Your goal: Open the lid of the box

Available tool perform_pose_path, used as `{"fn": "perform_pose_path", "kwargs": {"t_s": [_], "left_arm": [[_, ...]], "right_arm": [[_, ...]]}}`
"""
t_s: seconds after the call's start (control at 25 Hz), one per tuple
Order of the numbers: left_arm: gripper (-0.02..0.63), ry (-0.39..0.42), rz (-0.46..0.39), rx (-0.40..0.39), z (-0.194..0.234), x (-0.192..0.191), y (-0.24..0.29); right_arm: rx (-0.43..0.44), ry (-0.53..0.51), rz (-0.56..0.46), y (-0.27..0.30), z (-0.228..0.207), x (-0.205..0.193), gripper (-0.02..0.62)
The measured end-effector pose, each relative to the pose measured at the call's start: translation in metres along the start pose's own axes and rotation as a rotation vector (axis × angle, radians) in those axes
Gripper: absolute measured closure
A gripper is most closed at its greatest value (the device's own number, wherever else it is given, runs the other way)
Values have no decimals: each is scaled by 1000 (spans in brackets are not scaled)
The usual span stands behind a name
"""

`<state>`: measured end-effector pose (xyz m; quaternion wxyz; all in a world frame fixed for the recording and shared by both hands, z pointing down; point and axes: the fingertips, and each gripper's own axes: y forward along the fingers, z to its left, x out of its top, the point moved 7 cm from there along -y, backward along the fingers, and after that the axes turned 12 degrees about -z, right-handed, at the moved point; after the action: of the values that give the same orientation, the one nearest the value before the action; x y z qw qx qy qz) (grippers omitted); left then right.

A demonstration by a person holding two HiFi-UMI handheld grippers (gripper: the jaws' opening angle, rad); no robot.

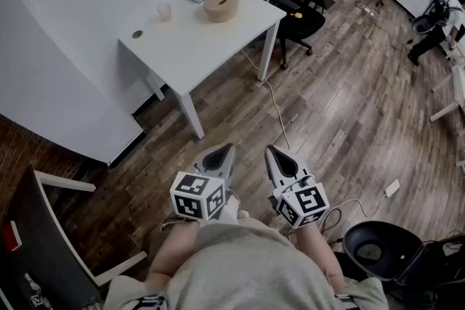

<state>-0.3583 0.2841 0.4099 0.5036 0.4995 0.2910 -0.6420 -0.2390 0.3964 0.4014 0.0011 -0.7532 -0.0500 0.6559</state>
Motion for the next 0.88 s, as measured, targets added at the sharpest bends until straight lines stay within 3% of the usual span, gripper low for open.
{"fn": "perform_pose_path", "kwargs": {"t_s": [0.32, 0.88], "left_arm": [[598, 53, 14, 16, -14, -8, -45], [598, 88, -10, 10, -39, -9, -41]], "right_arm": [[-5, 9, -63, -42, 26, 12, 601], [18, 24, -79, -56, 21, 17, 600]]}}
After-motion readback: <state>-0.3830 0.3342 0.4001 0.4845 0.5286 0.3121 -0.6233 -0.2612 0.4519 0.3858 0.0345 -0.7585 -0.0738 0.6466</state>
